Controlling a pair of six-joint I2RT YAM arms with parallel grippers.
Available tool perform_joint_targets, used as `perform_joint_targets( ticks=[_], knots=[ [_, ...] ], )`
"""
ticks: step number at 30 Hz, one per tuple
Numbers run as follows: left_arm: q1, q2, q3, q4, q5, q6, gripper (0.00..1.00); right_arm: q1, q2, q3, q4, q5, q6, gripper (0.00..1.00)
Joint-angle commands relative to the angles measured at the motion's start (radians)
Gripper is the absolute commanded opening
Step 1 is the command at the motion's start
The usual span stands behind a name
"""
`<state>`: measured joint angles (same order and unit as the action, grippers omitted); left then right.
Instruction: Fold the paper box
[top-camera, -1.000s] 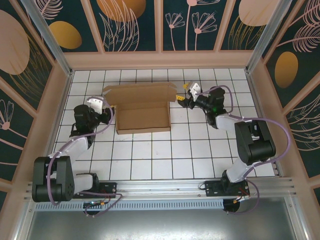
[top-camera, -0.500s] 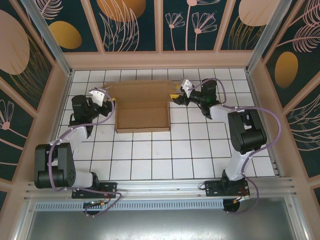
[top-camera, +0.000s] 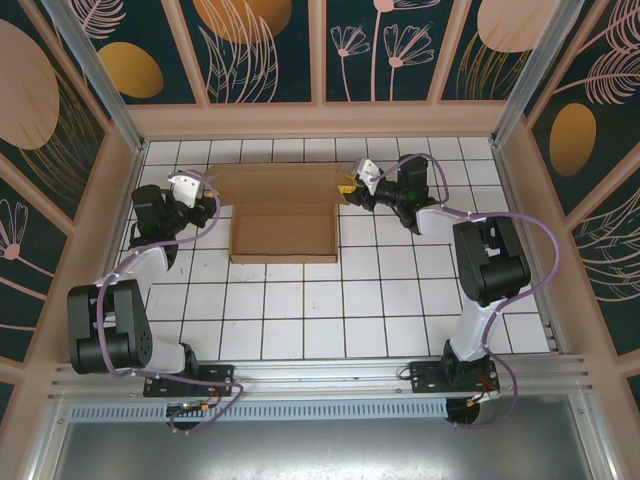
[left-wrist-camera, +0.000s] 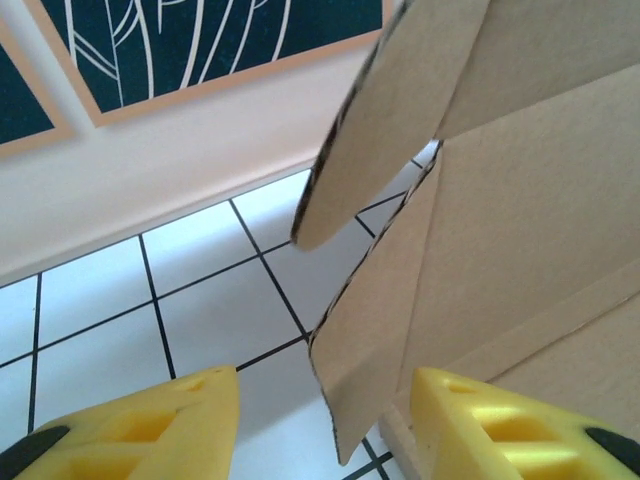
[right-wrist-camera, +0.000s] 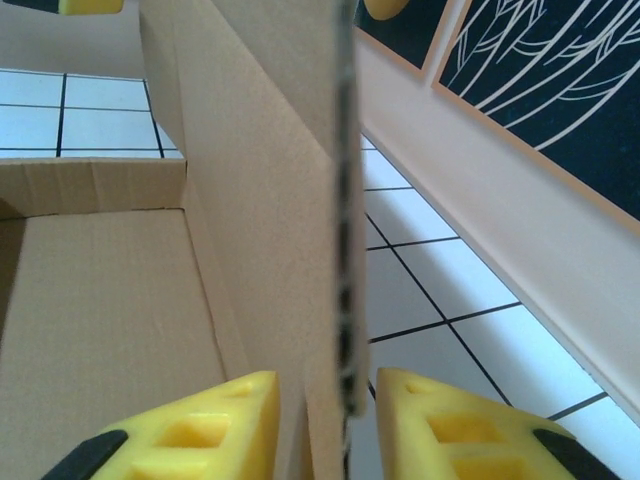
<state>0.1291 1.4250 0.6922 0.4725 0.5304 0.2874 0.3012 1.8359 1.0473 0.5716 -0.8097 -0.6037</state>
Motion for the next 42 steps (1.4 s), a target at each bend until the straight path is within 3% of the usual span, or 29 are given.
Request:
perform_joint_targets(
  ticks=[1,7,12,16,23,27,32,35,42],
  knots=[
    [0.006,0.034,0.03,0.024,0.03,0.016,0.49,0.004,0.021,0.044,-0.027,-0.012,-0.029,0.29],
    [0.006,0.095,0.102,-0.006,0.175,0.025,0.49,0.008,0.029,0.062,-0.043,-0.016,-0.033,0.28],
    [0.007,0.12,0.103,-0.021,0.197,0.073,0.47,0.012,0.032,0.07,-0.055,-0.017,-0.034,0.27],
    [0.005,0.152,0.12,-0.007,0.221,0.081,0.43,0.021,0.036,0.087,-0.092,-0.018,-0.053,0.21],
    [-0.027,0.176,0.22,-0.099,0.251,0.099,0.04,0.033,0.037,0.09,-0.107,-0.002,-0.049,0.04],
    [-0.056,0.15,0.195,-0.094,0.228,0.105,0.0,0.052,0.028,0.08,-0.083,0.065,0.021,0.0],
    [-0.088,0.071,0.063,0.059,0.084,-0.002,0.0,0.098,-0.005,0.008,0.068,0.224,0.216,0.0],
    [-0.096,0.032,-0.009,0.163,0.003,-0.124,0.0,0.155,-0.03,-0.052,0.165,0.436,0.307,0.0],
    [-0.171,-0.019,-0.083,0.234,-0.162,-0.321,0.0,0.295,-0.002,-0.027,0.161,0.869,0.471,0.0]
  ],
)
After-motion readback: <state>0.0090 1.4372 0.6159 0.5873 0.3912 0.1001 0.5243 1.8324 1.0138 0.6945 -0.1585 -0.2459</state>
